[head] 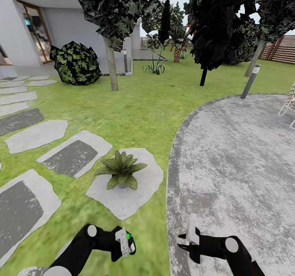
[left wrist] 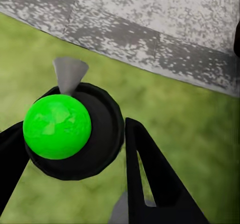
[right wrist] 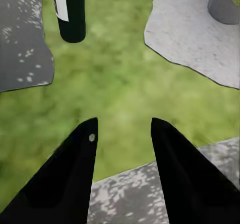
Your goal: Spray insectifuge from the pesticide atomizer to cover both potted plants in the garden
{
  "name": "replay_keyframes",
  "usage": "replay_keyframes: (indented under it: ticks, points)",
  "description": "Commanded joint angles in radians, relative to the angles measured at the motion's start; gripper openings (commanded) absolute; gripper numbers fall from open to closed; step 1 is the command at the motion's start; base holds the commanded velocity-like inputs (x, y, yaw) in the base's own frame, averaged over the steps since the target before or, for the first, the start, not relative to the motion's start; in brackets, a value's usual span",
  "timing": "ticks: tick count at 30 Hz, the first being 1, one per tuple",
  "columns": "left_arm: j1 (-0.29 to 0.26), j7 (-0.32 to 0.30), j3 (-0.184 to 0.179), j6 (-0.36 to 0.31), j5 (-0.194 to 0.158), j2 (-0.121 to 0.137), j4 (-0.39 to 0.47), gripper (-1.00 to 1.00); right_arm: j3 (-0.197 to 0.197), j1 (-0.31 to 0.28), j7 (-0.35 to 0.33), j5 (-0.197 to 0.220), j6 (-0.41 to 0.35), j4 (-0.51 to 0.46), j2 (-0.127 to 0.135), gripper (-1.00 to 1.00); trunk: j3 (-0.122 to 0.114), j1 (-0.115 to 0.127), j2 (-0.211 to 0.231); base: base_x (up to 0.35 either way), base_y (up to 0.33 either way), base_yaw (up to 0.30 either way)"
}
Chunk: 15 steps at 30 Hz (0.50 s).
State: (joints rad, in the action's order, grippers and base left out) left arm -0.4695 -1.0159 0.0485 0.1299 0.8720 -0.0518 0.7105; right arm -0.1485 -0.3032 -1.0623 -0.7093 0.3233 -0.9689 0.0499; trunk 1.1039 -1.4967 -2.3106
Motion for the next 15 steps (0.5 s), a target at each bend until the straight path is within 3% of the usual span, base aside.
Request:
replay_keyframes:
  ticks: [1,5,6,9,12,15]
  points:
    - [0.003,0.003,0.005,0.016,0.01,-0.002,-0.005,-1.0,-0.002,0.0,-0.003,-0.006,0.005,-0.001,-0.006,-1.0,0.001,0.0,0.0,0.0,0.0,0.0]
    - [0.004,0.025,0.003,0.039,0.011,-0.004,-0.028,-1.0,-0.002,0.0,-0.002,-0.006,0.005,-0.001,-0.029,-1.0,0.001,0.0,0.0,0.0,0.0,0.0]
    - [0.004,0.047,0.003,0.047,0.012,-0.004,-0.054,-1.0,-0.001,-0.001,-0.002,-0.006,0.005,-0.002,-0.111,-1.0,0.001,0.0,0.0,0.0,0.0,0.0]
    - [0.005,0.048,0.004,0.048,0.011,-0.015,-0.054,-1.0,0.004,-0.002,-0.002,-0.005,0.003,-0.007,-0.122,-1.0,0.001,0.0,0.0,0.0,0.0,0.0]
    - [0.004,0.048,0.004,0.048,0.008,-0.025,-0.053,-1.0,0.029,-0.002,-0.002,-0.005,0.002,-0.008,-0.165,-1.0,0.001,0.0,0.0,0.0,0.0,0.0]
    - [0.004,0.048,0.004,0.049,0.006,-0.03,-0.053,-1.0,0.037,-0.002,-0.001,-0.006,0.002,-0.012,-0.176,-1.0,0.001,0.0,0.0,0.0,0.0,0.0]
